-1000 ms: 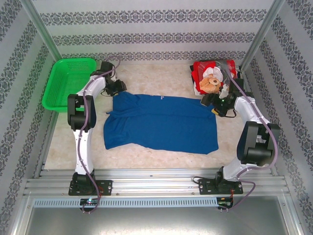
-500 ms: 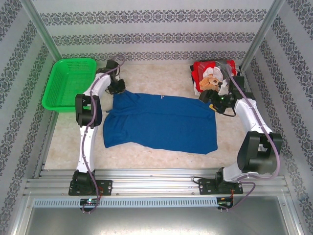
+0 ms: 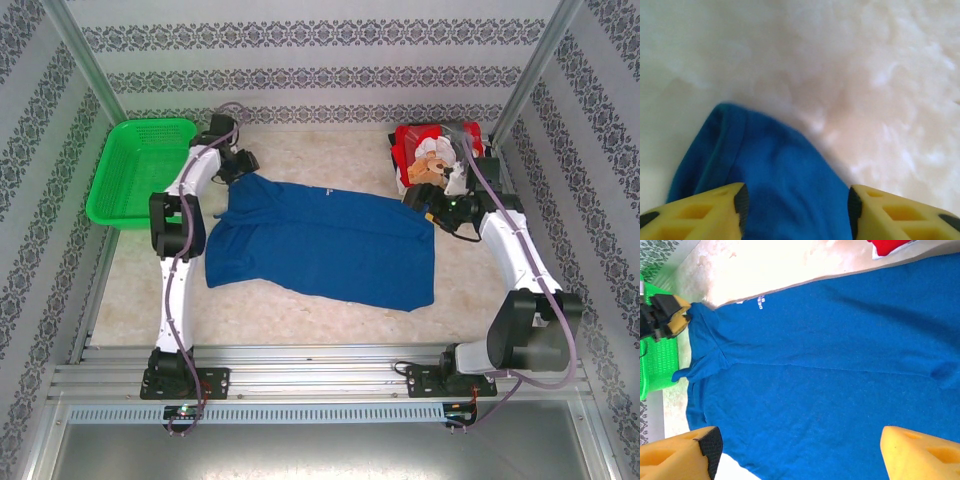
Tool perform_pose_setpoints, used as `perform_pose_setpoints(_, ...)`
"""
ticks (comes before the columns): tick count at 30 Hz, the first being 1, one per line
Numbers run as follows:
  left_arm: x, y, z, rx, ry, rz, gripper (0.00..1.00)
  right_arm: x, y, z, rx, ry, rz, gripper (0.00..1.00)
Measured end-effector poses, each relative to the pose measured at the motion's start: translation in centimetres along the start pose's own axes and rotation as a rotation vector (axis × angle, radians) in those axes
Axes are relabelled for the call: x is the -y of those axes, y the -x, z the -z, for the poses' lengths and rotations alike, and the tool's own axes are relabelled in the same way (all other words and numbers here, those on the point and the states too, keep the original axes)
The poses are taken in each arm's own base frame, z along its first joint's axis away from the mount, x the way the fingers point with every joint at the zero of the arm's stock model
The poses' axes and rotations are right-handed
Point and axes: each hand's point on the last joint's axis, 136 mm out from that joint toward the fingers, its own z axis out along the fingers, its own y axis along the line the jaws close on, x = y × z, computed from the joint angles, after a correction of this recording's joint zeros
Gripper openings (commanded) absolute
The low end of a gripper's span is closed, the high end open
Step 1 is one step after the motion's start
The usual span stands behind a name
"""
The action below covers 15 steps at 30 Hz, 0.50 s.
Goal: Fold and stack the t-shirts
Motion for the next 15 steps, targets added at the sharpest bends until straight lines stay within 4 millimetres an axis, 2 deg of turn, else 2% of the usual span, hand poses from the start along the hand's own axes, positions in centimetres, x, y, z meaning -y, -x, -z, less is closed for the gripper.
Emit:
perform_pose_setpoints(1,0.4,0.1,1.5,0.011,-0.009,-0.003,0.57,0.0,-0.1,0.1,0.001,0.000,0.000,0.83)
perform_pose_setpoints(5,2.8,0.6,11.0,0.120,-0.069,-0.027,0.58,0.0,-0.5,0.1,-0.004,0.006,-0.001,0.84)
perform_pose_setpoints(6,3.2,0.2,13.8,0.151,-0.087,-0.035,0.57,0.0,-0.6,0.1,-0.006,0.009,-0.001,0.85)
perform_pose_setpoints(8,3.7,-1.2,17.8,0.190,-0.111,-0.054,0.58,-0.1,-0.7,0.1,-0.008,0.013,-0.001,0.88)
perform_pose_setpoints(9,3.8,-2.0,19.3,0.202,-0.115,-0.069,0.58,-0.1,-0.7,0.1,-0.007,0.016,0.002,0.89)
perform_pose_setpoints(11,3.9,-4.1,20.2,0.194,-0.120,-0.102,0.58,-0.4,-0.5,0.2,0.001,0.028,0.012,0.90)
perform_pose_setpoints(12,3.7,-5.3,19.7,0.172,-0.115,-0.114,0.58,-0.6,-0.5,0.3,0.005,0.037,0.016,0.92)
perform_pose_setpoints(13,3.5,-6.4,18.9,0.143,-0.106,-0.125,0.58,-0.8,-0.5,0.4,0.006,0.046,0.021,0.98)
perform_pose_setpoints(15,2.5,-8.8,15.8,0.058,-0.071,-0.153,0.59,-1.3,-0.6,0.4,0.006,0.066,0.034,0.98)
